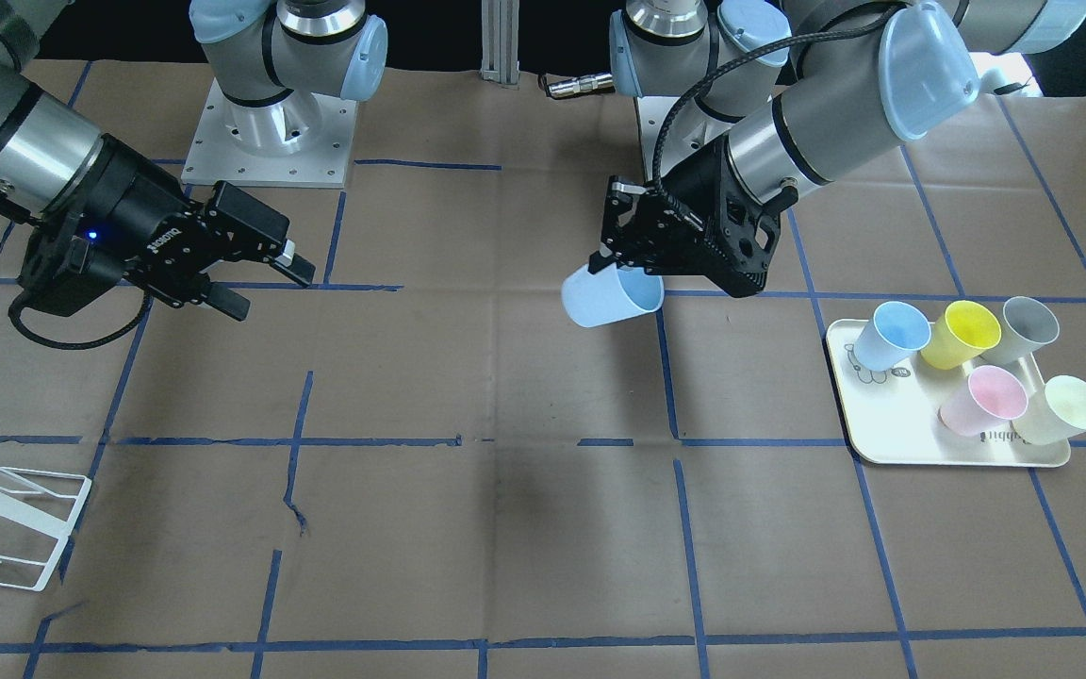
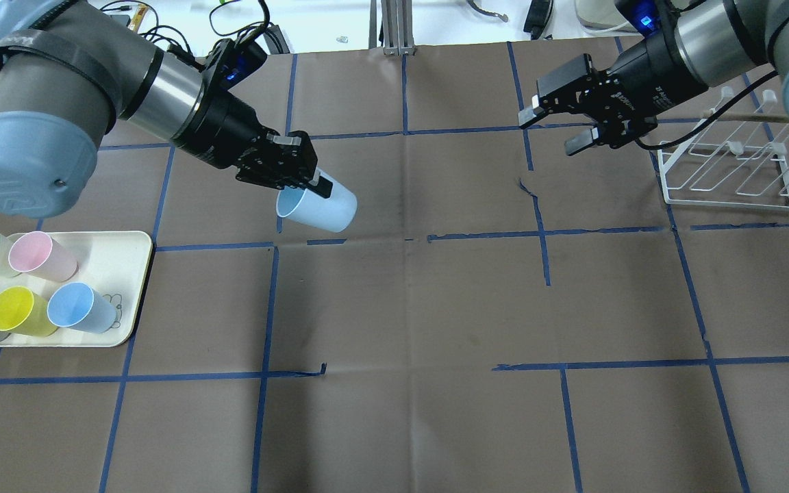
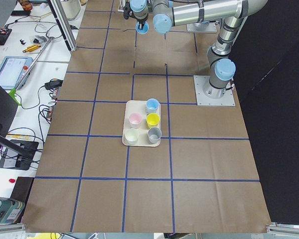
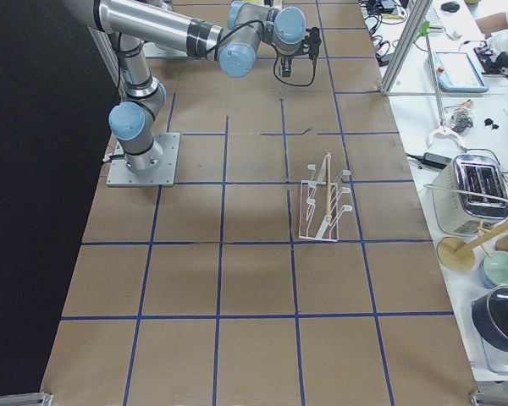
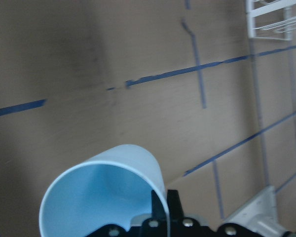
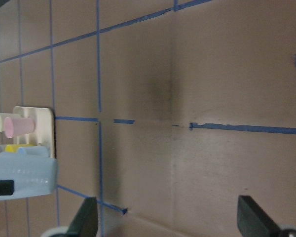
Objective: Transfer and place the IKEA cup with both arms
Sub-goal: 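Lower the cup onto the white tray with the left gripper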
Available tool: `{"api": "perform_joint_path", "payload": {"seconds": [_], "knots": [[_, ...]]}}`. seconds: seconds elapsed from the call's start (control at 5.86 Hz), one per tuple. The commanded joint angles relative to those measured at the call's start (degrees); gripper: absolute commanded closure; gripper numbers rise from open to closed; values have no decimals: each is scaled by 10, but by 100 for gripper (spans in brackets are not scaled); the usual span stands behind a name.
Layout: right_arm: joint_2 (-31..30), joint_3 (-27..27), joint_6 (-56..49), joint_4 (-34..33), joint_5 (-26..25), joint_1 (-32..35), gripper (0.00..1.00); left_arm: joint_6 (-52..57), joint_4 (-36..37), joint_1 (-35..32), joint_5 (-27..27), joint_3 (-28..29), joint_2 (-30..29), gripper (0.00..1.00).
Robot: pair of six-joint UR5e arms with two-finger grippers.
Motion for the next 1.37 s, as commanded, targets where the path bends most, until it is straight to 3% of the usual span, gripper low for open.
{"api": "perform_joint_path", "payload": {"seconds": [0.0,0.17,0.34,0.68,0.85,1.2], "knots": [[-1,-19,85,-37,-140,40,0,-4,2,18,199,-9,-10,92],[1,-43,138,-36,-251,108,0,-10,3,41,301,-15,-12,92],[3,-70,170,-24,-313,160,0,-10,22,87,337,-14,-37,92],[4,-87,169,19,-313,160,0,17,100,151,393,-15,-109,96],[2,-86,169,19,-313,145,0,93,159,176,393,-17,-138,95],[-2,-85,171,22,-320,121,0,108,194,203,388,-22,-164,96]]}}
